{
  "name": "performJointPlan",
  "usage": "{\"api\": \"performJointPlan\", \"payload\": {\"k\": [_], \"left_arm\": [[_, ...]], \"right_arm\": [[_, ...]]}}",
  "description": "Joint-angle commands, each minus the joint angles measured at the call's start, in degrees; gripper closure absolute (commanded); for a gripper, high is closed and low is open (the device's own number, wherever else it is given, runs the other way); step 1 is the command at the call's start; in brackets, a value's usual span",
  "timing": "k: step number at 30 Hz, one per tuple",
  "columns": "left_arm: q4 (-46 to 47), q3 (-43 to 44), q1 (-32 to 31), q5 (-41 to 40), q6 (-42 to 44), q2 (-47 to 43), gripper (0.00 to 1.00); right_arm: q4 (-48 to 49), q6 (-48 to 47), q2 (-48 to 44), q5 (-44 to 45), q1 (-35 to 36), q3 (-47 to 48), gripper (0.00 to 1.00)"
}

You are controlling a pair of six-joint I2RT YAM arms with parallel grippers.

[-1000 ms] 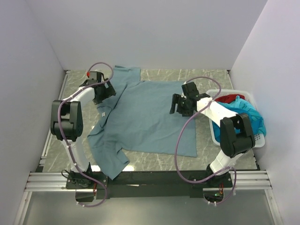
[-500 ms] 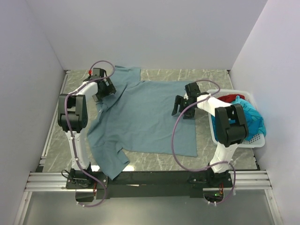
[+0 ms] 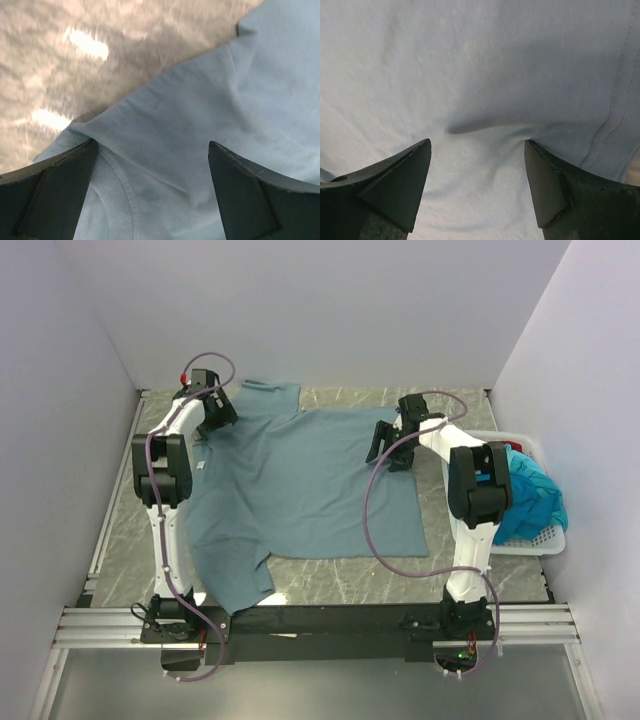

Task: Fold and stack the t-shirts
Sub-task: Flatten the tshirt out

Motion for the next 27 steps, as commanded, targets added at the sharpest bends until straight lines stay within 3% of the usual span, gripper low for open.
{"api": "performJointPlan", "payload": {"k": [1, 13, 19, 21, 25, 27], "left_arm": [[-4.9, 3.3, 0.8, 0.5, 1.3, 6.3, 0.00], [-3.2, 17.6, 0.8, 9.0, 3.2, 14.0, 0.01], [-3.8, 22.0, 0.8, 9.4, 3.5, 7.9, 0.01], [-3.1, 19.1, 0.8, 9.3, 3.0, 3.6, 0.00], [-1.2, 5.8, 0.8, 9.4, -0.1, -13.1, 0.01], [-0.3, -6.0, 0.8, 8.8, -4.8, -19.2, 0.01]], "right_arm": [[-3.0, -1.7, 3.8, 0.0, -1.1, 5.3, 0.18], [-8.5, -2.4, 11.6, -0.1, -3.1, 21.7, 0.18], [-10.6, -3.5, 8.0, 0.7, -3.2, 26.2, 0.18], [-9.4, -3.1, 3.2, 0.5, -3.1, 22.5, 0.18], [-2.8, -1.9, -7.5, 1.3, -2.4, 10.0, 0.17], [-0.2, -0.8, -14.4, 3.3, -1.5, 1.0, 0.16]]}}
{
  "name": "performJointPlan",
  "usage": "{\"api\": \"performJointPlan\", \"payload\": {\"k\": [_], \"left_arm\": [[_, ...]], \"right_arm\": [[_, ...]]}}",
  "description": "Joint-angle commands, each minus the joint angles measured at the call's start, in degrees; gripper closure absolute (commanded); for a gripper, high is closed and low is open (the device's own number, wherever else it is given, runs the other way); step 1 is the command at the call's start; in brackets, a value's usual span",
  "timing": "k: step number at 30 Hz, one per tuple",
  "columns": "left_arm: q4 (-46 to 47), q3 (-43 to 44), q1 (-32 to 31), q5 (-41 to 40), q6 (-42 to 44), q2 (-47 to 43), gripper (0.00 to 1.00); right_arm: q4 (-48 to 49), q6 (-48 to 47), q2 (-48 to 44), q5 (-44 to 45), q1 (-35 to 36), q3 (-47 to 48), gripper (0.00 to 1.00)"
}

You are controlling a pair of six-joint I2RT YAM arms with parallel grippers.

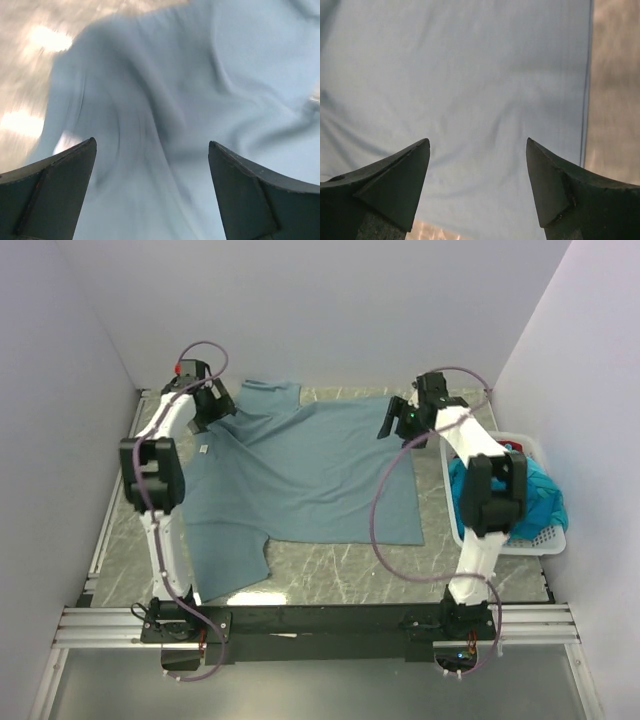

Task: Fold and stack the t-shirts
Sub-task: Flatten the tshirt out

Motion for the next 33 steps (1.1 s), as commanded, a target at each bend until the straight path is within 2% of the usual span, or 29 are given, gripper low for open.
{"api": "performJointPlan", "payload": {"k": [1, 5, 7, 10, 14, 16, 20, 26, 29, 33], "left_arm": [[2.9, -16.8, -0.1, 0.6, -7.3, -21.1, 0.01], [6.2, -38.9, -2.9, 0.5, -13.1, -36.5, 0.01], [3.7, -47.9, -4.8, -3.9, -16.2, -44.9, 0.01], [-1.5, -56.6, -10.9, -10.3, -22.2, -54.1, 0.00], [-10.5, -66.9, -20.1, -11.0, -32.8, -63.0, 0.01], [-13.1, -71.8, -22.5, -10.5, -37.5, -67.7, 0.01], [-15.7, -76.3, -31.3, -9.0, -51.0, -72.5, 0.01], [-27.1, -74.5, -43.6, -11.7, -67.1, -70.9, 0.01], [-30.3, -74.8, -47.1, -12.4, -72.3, -68.9, 0.01], [-28.5, -78.8, -47.7, -11.3, -76.3, -67.7, 0.02]], "right_arm": [[7.1, 1.7, -12.3, 2.6, 1.4, -10.8, 0.16], [12.1, 4.6, -23.8, 3.2, 2.6, -23.8, 0.15], [13.5, 5.3, -28.5, 3.6, 2.9, -29.0, 0.15], [15.5, 6.4, -34.4, 3.5, 3.1, -35.2, 0.14], [17.9, 8.3, -41.8, 2.6, 3.2, -44.2, 0.13], [18.1, 8.4, -45.4, 3.3, 3.2, -46.6, 0.12], [16.9, 6.8, -50.1, 5.4, 3.3, -50.3, 0.11], [15.6, 5.5, -54.0, 7.6, 3.3, -53.0, 0.11], [16.3, 5.3, -54.2, 6.6, 3.2, -53.4, 0.11], [16.8, 5.1, -53.2, 5.0, 3.2, -53.1, 0.11]]}}
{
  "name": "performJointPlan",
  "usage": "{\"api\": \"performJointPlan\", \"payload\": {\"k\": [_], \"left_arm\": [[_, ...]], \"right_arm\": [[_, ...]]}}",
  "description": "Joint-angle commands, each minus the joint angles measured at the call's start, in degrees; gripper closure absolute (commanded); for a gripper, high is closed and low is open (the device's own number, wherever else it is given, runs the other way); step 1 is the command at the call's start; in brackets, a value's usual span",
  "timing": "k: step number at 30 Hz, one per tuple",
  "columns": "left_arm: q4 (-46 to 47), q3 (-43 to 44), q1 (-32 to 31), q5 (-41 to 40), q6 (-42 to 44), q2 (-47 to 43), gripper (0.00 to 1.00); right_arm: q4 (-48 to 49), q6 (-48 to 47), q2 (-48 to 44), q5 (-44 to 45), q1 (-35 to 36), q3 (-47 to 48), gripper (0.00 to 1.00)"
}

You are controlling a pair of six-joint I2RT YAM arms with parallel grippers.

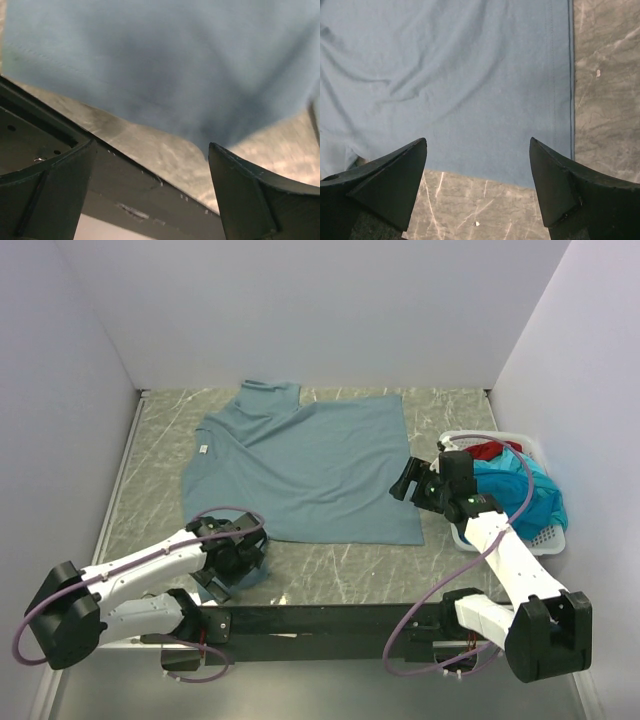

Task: Fold and stack the t-shirts
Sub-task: Flatten the tshirt out

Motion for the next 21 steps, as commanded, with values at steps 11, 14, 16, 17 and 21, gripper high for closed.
{"api": "performJointPlan", "payload": {"k": [11, 14, 16, 17, 21], "left_arm": [[6.9, -8.5, 2.1, -6.7, -12.3, -1.4, 0.40], [7.4, -10.1, 3.8, -5.7, -12.2, 0.2, 0.53], [7.2, -10.7, 4.2, -5.9, -12.8, 0.3, 0.57], [7.4, -11.0, 4.3, -6.6, -12.7, 0.0, 0.58], [8.5, -11.1, 5.7, -7.8, -11.3, -1.0, 0.83]], "right_arm": [[3.0, -1.1, 1.8, -2.1, 0.1, 0.2, 0.12], [2.4, -1.0, 1.6, -1.3, 0.1, 0.2, 0.12], [2.3, -0.7, 1.1, -1.3, 0.1, -0.1, 0.12], [2.2, -0.6, 0.9, -1.7, 0.1, -0.2, 0.12], [-0.8, 0.4, -0.3, -2.1, 0.1, -0.8, 0.13]]}}
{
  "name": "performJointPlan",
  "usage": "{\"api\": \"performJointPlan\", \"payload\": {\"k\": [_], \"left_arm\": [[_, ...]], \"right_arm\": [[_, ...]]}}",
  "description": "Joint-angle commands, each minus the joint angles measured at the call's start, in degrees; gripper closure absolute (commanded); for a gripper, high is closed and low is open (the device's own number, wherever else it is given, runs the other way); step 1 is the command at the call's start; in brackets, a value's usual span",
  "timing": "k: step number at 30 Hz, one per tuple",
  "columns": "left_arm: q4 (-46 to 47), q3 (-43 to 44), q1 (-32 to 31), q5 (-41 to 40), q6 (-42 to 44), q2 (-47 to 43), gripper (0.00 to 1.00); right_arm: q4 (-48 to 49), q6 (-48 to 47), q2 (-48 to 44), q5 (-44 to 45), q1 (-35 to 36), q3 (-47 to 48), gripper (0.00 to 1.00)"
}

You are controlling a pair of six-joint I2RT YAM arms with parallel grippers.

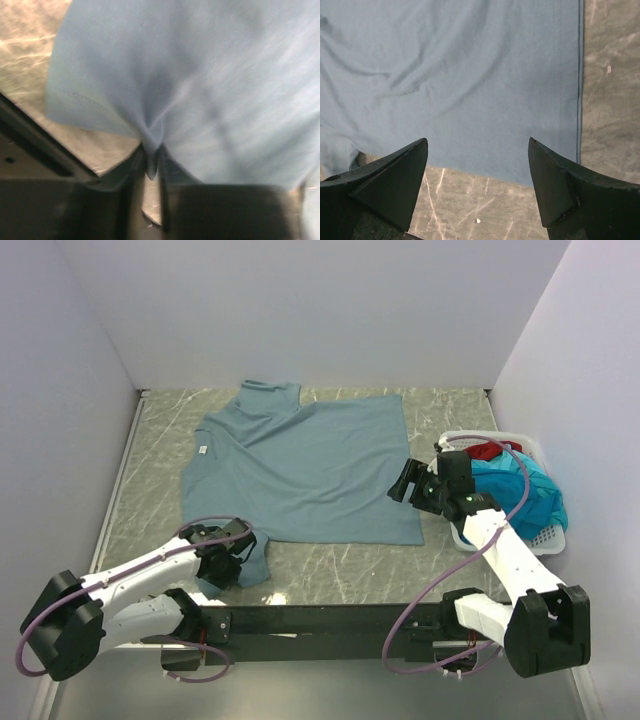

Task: Fold and stack the t-shirts
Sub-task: Flatten the tshirt out

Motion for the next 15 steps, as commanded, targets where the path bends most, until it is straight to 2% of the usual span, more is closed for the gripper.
{"api": "performJointPlan", "payload": {"k": [1, 8, 15], "left_arm": [[4.4, -2.7, 1.3, -4.2, -1.7, 0.5, 0.99], [-0.5, 1.3, 1.3, -9.0, -1.0, -2.3, 0.99], [1.4, 6.1, 2.8, -13.9, 7.9, -0.4, 0.99]], "right_arm": [[-2.9, 1.5, -2.4, 1.6, 0.1, -0.6, 0.13], [-16.8, 7.9, -10.3, 5.1, 0.1, -5.3, 0.14], [-11.7, 12.4, -11.4, 5.7, 0.1, -12.3, 0.16]]}}
